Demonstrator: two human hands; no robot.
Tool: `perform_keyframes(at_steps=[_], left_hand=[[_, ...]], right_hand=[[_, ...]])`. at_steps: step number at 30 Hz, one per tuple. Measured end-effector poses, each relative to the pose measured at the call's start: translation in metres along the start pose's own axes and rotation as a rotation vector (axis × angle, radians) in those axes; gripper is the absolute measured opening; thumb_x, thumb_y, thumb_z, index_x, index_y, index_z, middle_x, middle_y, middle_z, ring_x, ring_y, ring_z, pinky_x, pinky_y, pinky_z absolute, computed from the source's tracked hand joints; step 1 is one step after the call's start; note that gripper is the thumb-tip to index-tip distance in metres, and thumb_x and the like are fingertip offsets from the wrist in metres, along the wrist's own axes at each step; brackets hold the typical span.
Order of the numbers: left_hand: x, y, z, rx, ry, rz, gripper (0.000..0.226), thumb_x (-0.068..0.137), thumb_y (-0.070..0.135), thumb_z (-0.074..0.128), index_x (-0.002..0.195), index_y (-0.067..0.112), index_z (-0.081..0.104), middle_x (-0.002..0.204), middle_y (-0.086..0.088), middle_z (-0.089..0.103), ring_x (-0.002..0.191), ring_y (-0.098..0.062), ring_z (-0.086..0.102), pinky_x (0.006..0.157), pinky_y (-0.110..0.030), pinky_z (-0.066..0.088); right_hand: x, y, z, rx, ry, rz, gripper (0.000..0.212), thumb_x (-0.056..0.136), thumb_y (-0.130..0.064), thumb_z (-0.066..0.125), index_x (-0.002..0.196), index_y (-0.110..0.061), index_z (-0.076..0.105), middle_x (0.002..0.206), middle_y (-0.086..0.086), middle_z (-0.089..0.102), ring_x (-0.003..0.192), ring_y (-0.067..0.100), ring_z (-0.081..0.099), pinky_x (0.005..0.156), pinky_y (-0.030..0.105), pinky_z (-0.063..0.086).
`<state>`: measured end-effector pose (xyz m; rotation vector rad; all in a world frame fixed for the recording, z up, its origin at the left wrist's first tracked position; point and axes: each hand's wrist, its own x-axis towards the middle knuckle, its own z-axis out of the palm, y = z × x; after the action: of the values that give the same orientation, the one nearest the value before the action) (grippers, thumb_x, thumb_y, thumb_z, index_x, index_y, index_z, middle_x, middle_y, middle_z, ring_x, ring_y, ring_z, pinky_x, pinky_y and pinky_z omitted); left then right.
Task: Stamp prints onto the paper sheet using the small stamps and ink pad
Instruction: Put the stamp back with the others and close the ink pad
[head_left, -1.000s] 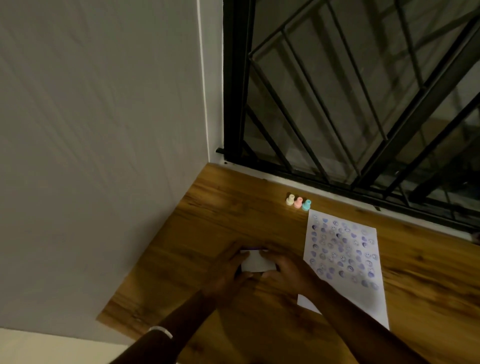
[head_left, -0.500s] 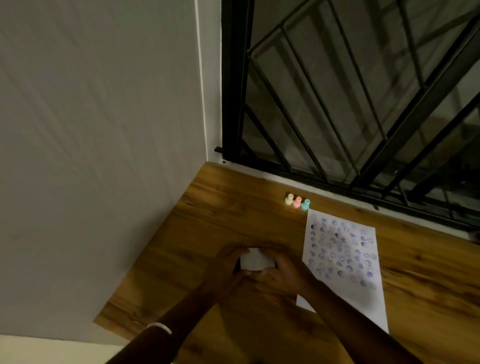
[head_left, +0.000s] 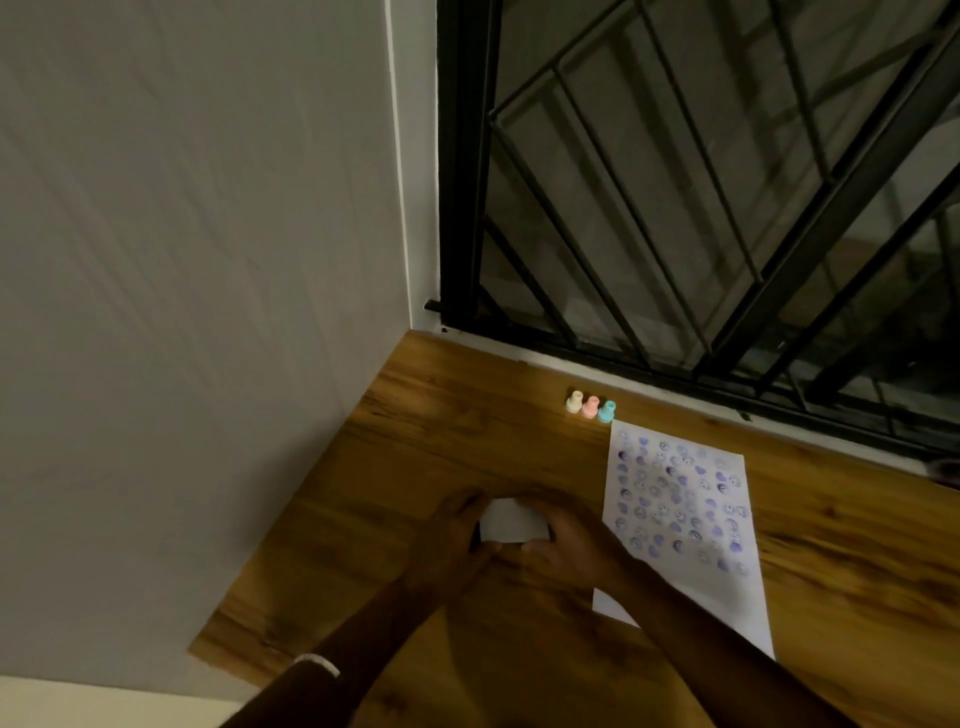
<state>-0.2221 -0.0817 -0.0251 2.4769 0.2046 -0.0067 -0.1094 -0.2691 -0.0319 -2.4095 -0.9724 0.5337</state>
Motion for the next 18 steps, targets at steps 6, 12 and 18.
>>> perform_keyframes(at_steps=[6, 12, 18], left_hand=[[0.0016, -0.0046, -0.0043, -0.032, 0.016, -0.011, 0.069, 0.09, 0.043, 0.059, 0.148, 0.019, 0.031, 0.155, -0.005, 0.031, 0.14, -0.022, 0.033, 0.112, -0.031, 0.033], [-0.0023, -0.0079, -0.0017, 0.071, 0.012, 0.009, 0.068, 0.091, 0.048, 0.056, 0.148, 0.019, 0.031, 0.156, -0.003, 0.031, 0.142, -0.02, 0.031, 0.114, -0.03, 0.029], [-0.0034, -0.0083, 0.0022, 0.103, -0.008, 0.029, 0.064, 0.095, 0.042, 0.051, 0.149, 0.017, 0.027, 0.159, -0.005, 0.024, 0.145, -0.021, 0.026, 0.118, -0.03, 0.024]], right_hand=[[-0.0007, -0.0019, -0.0022, -0.041, 0.064, -0.017, 0.057, 0.086, -0.044, 0.06, 0.138, -0.035, 0.039, 0.151, -0.001, 0.036, 0.138, 0.019, 0.033, 0.112, 0.034, 0.03], [-0.0011, -0.002, -0.0007, -0.05, 0.018, -0.014, 0.057, 0.083, -0.04, 0.066, 0.135, -0.034, 0.044, 0.149, -0.001, 0.04, 0.135, 0.021, 0.037, 0.11, 0.035, 0.036], [-0.0051, -0.0061, -0.0018, -0.086, 0.007, -0.02, 0.06, 0.086, -0.033, 0.066, 0.14, -0.028, 0.041, 0.156, 0.002, 0.029, 0.142, 0.02, 0.027, 0.115, 0.033, 0.027]])
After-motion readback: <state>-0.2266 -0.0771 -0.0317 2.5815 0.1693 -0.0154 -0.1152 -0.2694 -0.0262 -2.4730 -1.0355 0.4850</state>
